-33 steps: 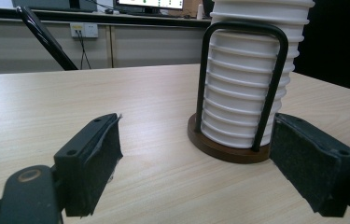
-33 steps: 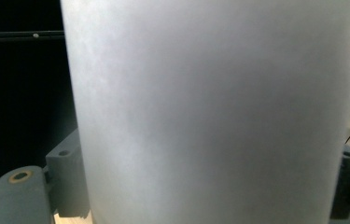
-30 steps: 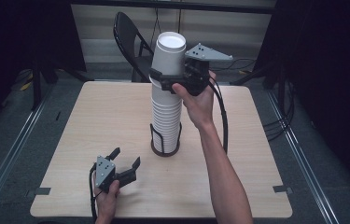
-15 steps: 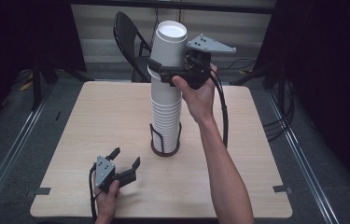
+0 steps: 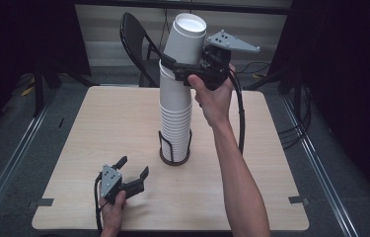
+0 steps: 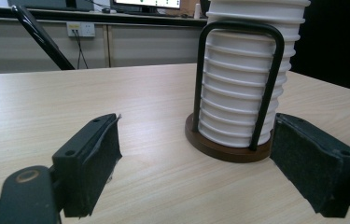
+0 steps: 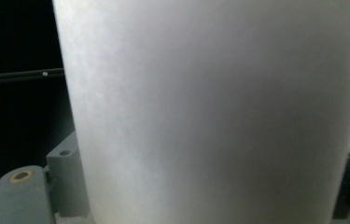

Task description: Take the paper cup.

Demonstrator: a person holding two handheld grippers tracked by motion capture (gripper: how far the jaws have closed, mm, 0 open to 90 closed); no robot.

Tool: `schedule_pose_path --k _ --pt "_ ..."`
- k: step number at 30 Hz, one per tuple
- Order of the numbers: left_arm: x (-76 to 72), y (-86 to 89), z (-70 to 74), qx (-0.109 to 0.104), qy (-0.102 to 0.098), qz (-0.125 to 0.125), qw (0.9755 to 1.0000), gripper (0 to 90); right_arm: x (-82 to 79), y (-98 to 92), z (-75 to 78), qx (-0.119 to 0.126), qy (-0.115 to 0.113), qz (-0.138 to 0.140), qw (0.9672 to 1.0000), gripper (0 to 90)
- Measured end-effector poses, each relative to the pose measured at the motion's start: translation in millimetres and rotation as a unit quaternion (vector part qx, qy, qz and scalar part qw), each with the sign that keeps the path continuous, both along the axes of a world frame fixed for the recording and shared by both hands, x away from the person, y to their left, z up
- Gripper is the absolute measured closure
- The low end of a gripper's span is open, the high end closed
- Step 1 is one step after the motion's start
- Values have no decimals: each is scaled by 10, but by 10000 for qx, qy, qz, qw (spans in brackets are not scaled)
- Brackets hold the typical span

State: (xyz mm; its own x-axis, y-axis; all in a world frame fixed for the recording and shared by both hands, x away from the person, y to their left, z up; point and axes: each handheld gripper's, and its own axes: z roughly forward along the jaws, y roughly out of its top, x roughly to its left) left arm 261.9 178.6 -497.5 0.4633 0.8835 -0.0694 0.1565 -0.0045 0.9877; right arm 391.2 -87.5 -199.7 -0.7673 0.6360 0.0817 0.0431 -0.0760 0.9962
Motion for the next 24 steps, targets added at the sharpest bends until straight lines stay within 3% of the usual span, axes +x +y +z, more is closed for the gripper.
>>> schedule_pose_path --k 10,24 --pt "3 17 0 -19 7 64 10000 169 -8 -195 27 186 87 -254 9995 142" --pt "-9 1 -2 -22 -36 96 9999 165 0 -425 -21 248 241 -494 9982 143"
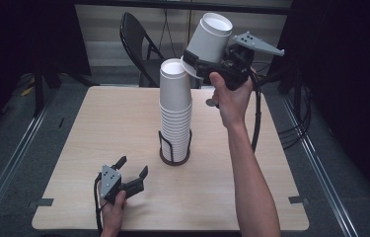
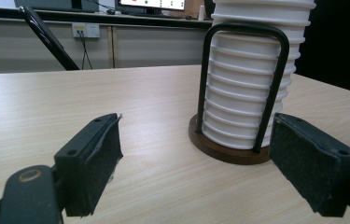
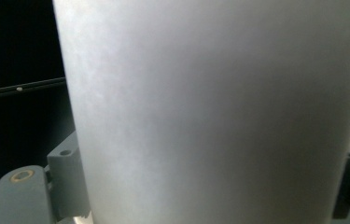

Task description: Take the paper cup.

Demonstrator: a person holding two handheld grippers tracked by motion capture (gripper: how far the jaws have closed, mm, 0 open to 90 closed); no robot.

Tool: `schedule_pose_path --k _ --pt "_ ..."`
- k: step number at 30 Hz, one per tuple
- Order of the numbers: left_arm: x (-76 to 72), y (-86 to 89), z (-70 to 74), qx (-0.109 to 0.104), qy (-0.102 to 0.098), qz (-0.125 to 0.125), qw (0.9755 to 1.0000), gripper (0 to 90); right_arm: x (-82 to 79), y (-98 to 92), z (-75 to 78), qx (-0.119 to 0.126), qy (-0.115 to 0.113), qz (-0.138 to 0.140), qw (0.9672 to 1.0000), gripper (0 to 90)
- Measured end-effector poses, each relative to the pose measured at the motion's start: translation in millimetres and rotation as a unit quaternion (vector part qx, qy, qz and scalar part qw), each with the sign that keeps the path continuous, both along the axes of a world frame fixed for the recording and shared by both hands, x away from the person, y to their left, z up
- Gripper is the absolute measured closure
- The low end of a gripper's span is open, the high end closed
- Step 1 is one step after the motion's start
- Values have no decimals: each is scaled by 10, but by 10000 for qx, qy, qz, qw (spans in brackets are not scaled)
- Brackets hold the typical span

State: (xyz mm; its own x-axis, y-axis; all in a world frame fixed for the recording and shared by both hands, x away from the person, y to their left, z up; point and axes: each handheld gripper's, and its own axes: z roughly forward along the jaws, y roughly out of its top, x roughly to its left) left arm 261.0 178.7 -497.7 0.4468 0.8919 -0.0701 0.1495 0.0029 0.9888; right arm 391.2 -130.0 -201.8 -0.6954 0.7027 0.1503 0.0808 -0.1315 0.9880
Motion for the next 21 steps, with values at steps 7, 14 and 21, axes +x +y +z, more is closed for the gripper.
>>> schedule_pose_path --k 7,14,21 --pt "-2 -11 0 48 -2 -38 10000 164 -43 -170 -36 132 119 -218 9996 144" --pt "-3 -14 0 60 -14 -18 10000 195 -79 -268 -166 143 269 -300 9991 145" --pt "-7 -18 1 107 -32 36 9999 197 -146 -320 -358 150 383 -312 9987 145"
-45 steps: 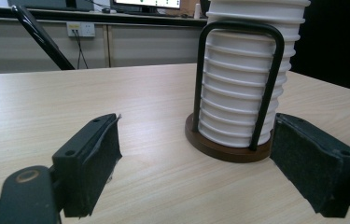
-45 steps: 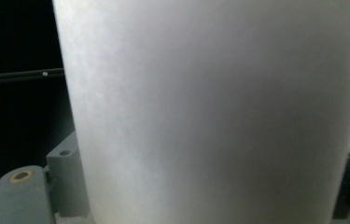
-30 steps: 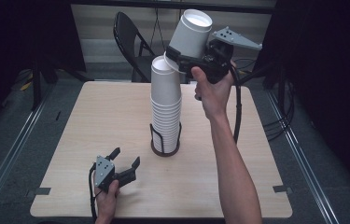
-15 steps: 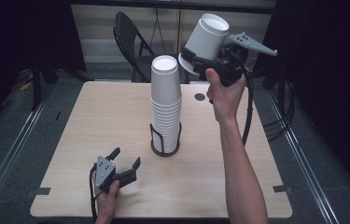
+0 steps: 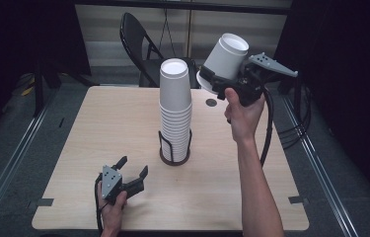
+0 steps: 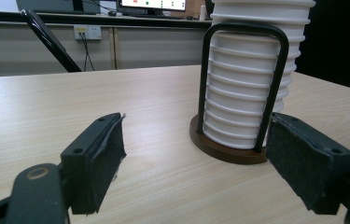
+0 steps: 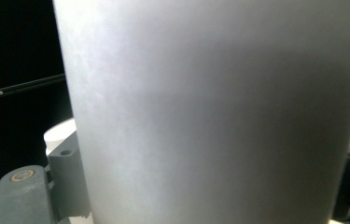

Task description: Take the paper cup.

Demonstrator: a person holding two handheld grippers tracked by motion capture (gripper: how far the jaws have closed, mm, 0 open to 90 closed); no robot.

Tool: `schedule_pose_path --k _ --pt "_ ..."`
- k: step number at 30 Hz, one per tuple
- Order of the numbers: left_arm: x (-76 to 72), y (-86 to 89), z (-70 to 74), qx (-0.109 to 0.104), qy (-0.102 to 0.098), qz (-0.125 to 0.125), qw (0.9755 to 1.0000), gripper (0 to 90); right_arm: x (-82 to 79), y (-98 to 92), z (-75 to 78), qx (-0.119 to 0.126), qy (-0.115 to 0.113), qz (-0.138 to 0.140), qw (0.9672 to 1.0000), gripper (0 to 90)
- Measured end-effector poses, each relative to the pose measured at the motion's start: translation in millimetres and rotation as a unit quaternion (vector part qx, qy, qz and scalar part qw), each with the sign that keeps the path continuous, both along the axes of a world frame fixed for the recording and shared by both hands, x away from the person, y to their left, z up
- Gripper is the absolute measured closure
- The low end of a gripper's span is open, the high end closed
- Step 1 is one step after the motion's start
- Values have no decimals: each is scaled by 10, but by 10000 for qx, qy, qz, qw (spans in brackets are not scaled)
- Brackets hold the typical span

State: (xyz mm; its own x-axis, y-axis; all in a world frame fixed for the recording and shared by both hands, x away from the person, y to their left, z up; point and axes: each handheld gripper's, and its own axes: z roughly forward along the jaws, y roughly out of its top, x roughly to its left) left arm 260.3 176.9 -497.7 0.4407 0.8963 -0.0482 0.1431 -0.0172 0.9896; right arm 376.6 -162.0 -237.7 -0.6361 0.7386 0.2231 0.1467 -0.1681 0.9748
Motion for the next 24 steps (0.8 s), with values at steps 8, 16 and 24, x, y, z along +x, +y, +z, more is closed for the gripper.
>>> schedule_pose_path --k 8,16,24 --pt "-4 9 -3 -104 -19 48 9999 186 -91 -38 -245 -165 109 -96 9998 145" --pt "-2 16 -1 -36 -22 -68 10000 184 -230 -76 -482 -237 175 -151 9995 146" --pt "-12 -7 0 -22 -12 -205 9998 175 -416 -125 -752 -40 424 -138 9990 146"
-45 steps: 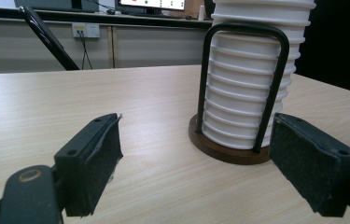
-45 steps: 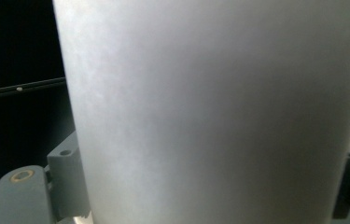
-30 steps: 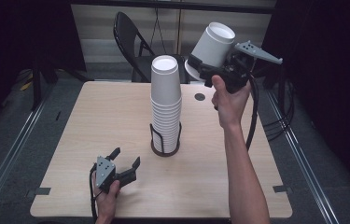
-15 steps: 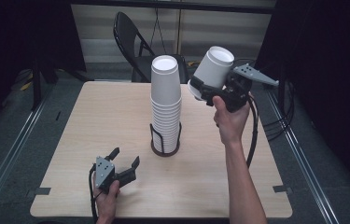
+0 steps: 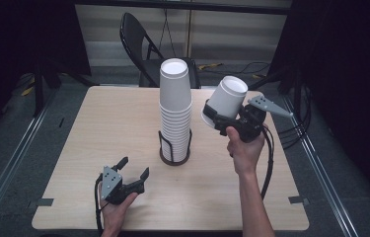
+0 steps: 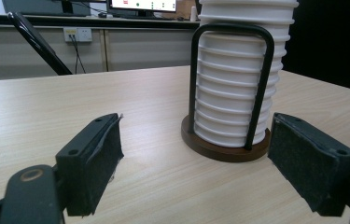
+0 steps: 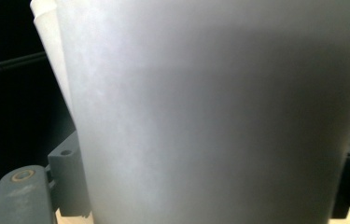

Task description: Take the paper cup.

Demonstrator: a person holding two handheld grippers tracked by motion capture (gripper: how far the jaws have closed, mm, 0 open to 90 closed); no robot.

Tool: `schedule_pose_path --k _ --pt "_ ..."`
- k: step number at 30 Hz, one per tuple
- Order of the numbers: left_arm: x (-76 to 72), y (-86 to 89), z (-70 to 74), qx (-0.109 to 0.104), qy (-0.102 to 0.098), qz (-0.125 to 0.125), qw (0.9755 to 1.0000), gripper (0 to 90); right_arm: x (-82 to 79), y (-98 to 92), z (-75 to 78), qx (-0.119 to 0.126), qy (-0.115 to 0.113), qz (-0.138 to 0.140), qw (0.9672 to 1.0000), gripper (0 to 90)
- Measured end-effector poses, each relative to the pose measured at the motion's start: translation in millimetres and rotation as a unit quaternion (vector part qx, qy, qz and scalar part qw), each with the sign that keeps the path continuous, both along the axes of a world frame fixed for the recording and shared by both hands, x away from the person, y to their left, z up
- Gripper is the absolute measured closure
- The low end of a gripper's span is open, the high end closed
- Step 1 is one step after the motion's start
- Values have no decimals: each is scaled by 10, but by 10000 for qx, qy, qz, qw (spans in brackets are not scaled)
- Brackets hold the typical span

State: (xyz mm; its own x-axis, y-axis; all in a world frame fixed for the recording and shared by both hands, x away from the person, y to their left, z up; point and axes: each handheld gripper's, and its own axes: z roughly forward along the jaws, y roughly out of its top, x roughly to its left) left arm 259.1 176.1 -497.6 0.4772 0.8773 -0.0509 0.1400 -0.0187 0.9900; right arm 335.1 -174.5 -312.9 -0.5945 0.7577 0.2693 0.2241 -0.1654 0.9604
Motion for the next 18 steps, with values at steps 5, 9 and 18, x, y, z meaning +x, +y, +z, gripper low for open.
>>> schedule_pose_path --k 5,9,18 --pt "9 -36 19 -7 138 -41 9999 192 -104 58 -155 2 122 113 9999 146" --pt "1 -63 46 -72 163 -159 9997 191 -173 79 -303 118 271 191 9994 146" --pt "-34 -125 79 -194 157 -434 9987 237 -342 196 -639 291 636 391 9968 146"
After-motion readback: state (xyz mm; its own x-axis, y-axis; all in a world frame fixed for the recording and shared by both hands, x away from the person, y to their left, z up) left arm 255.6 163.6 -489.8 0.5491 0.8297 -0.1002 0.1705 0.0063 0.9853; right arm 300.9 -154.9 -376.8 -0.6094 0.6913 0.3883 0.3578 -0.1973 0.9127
